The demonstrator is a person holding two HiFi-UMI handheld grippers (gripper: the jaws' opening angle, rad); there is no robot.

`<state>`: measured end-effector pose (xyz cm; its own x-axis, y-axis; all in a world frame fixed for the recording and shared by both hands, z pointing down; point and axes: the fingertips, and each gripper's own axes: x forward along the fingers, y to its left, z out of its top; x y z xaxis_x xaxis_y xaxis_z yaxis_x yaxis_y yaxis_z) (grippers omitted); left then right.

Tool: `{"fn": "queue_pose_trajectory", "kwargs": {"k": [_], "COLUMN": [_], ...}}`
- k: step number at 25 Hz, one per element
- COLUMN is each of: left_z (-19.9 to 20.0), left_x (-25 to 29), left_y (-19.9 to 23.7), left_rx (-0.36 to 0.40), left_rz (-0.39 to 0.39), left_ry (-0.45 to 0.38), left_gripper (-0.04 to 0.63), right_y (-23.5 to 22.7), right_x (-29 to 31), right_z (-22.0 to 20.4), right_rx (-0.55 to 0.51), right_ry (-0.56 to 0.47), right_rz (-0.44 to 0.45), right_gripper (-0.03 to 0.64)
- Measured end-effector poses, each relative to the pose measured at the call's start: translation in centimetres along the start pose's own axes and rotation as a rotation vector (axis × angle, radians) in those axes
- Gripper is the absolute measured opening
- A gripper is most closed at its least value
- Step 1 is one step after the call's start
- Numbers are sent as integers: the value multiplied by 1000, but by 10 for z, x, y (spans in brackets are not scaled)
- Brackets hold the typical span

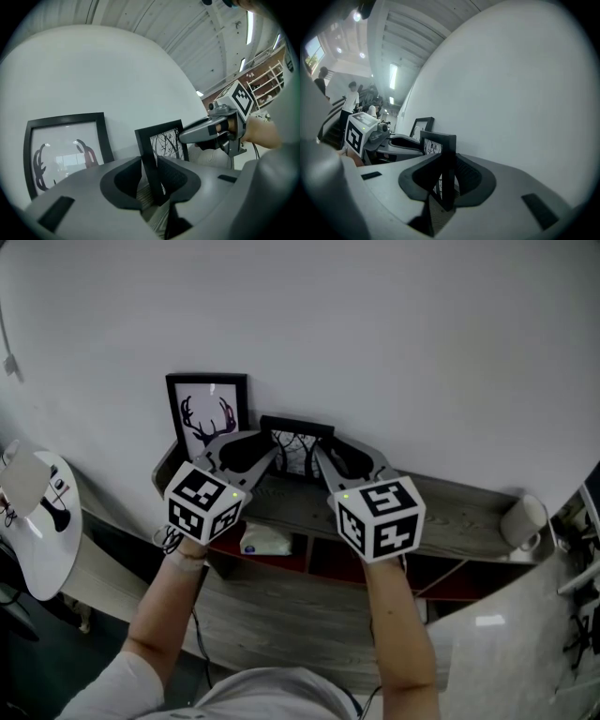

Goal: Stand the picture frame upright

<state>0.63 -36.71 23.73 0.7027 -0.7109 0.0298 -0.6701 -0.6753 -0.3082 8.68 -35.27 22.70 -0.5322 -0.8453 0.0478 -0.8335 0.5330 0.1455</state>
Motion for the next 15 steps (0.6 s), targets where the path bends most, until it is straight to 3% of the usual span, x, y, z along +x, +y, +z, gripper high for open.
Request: {"fn": "queue_pose_trajectory", "kwargs": {"k": [9,15], "left_z": [16,22], "left_x": [-4,-10], "left_y": [-5,-10], "left_rx": [-22,-67], "left_rz": [-38,-68], "left_ry": [19,39], "left_gripper": [104,103], "right_y": [-4,3], "right_x": [-7,-17], "right_z": [4,13], "right_rx": [162,159], "right_ry": [40,58], "right_rz": [88,126], "right_gripper": [86,85]}}
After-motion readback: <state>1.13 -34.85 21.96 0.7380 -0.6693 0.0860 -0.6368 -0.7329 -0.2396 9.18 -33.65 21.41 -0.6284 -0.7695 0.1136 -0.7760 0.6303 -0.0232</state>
